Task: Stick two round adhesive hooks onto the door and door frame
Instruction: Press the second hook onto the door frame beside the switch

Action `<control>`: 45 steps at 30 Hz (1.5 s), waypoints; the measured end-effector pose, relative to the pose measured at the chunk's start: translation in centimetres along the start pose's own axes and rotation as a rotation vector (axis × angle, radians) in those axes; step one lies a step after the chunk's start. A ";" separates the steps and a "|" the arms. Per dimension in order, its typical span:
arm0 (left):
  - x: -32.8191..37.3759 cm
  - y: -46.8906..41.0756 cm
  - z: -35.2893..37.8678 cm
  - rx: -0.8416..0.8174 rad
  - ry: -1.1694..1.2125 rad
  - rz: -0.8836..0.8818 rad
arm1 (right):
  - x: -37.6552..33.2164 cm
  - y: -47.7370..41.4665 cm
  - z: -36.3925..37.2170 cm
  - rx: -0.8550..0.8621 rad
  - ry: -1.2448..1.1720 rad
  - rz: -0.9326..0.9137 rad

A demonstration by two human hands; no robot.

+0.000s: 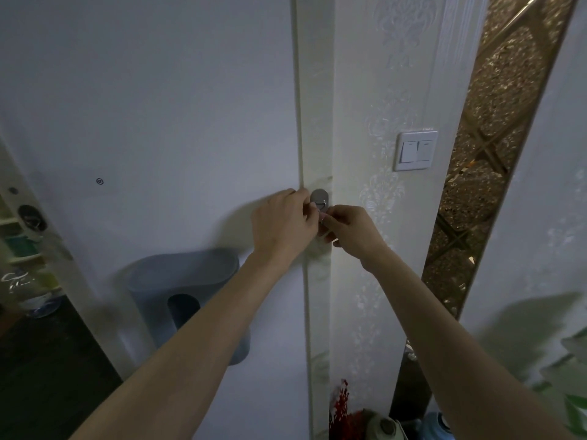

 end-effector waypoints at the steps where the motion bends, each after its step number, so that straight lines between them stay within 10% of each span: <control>1: -0.1 -0.1 0.0 0.001 0.003 -0.010 | -0.1 0.0 0.0 -0.002 -0.001 0.010; 45: -1.3 -1.7 -0.3 -0.067 0.052 -0.048 | 1.0 -0.8 -0.5 0.103 -0.024 0.066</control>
Point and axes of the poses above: each hand's wrist, its own y-axis away from the middle knuckle, its own z-axis out of the palm, x = y × z, the point moved 5 cm from there along -y, towards the middle knuckle, and after that the axes turned 10 degrees about -z, right-handed, at the moved point
